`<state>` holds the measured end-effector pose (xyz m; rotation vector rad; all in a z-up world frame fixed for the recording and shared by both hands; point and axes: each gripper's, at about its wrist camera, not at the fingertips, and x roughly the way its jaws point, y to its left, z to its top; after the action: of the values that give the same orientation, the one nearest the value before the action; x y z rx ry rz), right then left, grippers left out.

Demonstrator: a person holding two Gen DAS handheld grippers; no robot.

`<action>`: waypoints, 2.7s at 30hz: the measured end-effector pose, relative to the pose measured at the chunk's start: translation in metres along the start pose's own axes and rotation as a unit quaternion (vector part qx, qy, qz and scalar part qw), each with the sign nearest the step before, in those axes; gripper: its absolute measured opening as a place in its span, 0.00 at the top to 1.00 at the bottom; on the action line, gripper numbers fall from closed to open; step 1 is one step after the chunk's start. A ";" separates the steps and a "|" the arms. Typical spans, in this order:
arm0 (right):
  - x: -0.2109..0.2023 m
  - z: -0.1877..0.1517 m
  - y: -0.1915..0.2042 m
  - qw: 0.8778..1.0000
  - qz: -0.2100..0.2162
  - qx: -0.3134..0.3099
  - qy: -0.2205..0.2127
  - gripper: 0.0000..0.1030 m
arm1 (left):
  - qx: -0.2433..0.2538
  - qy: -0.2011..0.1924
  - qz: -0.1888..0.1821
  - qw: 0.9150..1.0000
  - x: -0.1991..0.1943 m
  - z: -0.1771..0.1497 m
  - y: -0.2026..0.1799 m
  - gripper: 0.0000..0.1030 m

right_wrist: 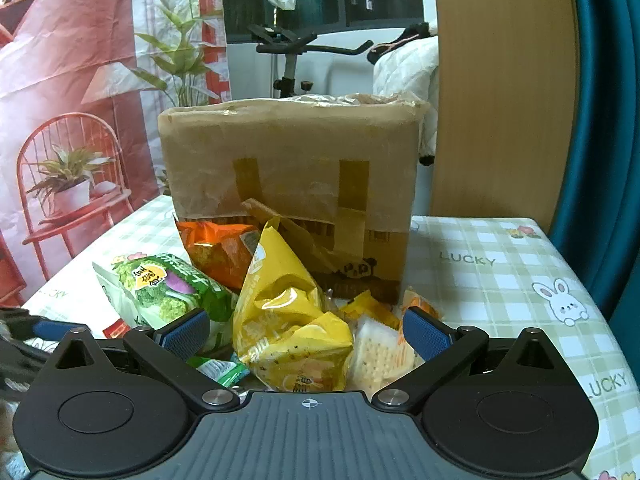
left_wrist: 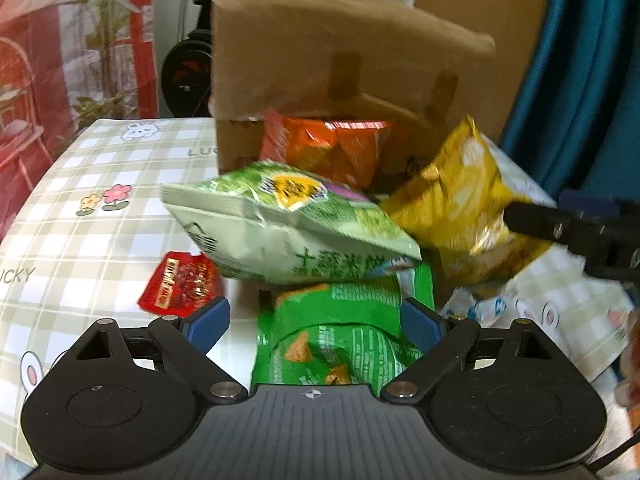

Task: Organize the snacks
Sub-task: 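Reach left tool to green chip bag while right tool reaches yellow chip bag, then grasp and lift green chip bag with left tool while right tool lifts yellow bag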

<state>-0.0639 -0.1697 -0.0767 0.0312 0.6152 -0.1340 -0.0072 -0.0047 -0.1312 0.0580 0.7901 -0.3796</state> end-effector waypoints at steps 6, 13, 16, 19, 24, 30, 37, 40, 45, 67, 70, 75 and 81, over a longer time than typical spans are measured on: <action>0.003 -0.002 -0.004 1.000 0.006 0.008 0.002 0.01 | -0.002 0.024 -0.025 0.999 0.024 -0.014 0.001 0.04; 0.009 -0.004 -0.010 1.000 0.010 0.015 0.008 0.01 | 0.013 0.021 -0.021 0.999 0.039 -0.024 -0.007 0.00; 0.012 -0.004 -0.011 1.000 0.012 0.012 0.010 0.01 | 0.018 0.004 -0.025 1.000 0.031 -0.023 -0.010 0.19; 0.014 -0.002 -0.008 1.000 0.010 -0.018 0.005 0.04 | 0.024 -0.003 -0.018 1.000 0.024 -0.020 -0.012 0.24; 0.027 0.003 -0.005 0.998 0.023 -0.055 0.011 0.16 | 0.025 -0.033 -0.012 0.999 -0.002 -0.020 -0.011 0.25; 0.046 0.008 0.001 0.995 0.069 -0.061 0.029 0.19 | 0.027 -0.075 -0.007 0.997 -0.030 -0.012 -0.007 0.26; 0.043 0.011 0.009 0.992 0.093 -0.075 0.036 0.43 | 0.019 -0.120 -0.004 0.993 -0.053 -0.004 -0.004 0.28; 0.040 0.011 0.006 0.992 0.095 -0.070 0.032 0.48 | 0.013 -0.129 0.002 0.992 -0.055 -0.001 -0.004 0.28; 0.028 0.012 -0.003 0.994 0.094 -0.049 0.016 0.62 | 0.011 -0.149 0.009 0.989 -0.062 0.005 -0.003 0.29; -0.039 0.114 -0.049 0.982 0.099 -0.020 -0.157 0.64 | 0.044 -0.280 0.047 0.958 -0.090 0.102 -0.007 0.29; -0.032 0.146 -0.060 0.978 0.094 -0.019 -0.187 0.64 | 0.047 -0.296 0.048 0.953 -0.083 0.134 -0.010 0.29; 0.009 0.193 -0.078 0.975 0.087 -0.001 -0.205 0.64 | 0.057 -0.307 0.062 0.948 -0.054 0.189 -0.016 0.28; 0.075 0.215 -0.092 0.979 0.073 0.020 -0.191 0.64 | 0.068 -0.287 0.089 0.951 -0.006 0.232 -0.019 0.28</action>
<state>0.1074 -0.2843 0.0564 0.0880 0.2251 -0.0091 0.1410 -0.0650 0.0384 0.1396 0.1787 -0.2575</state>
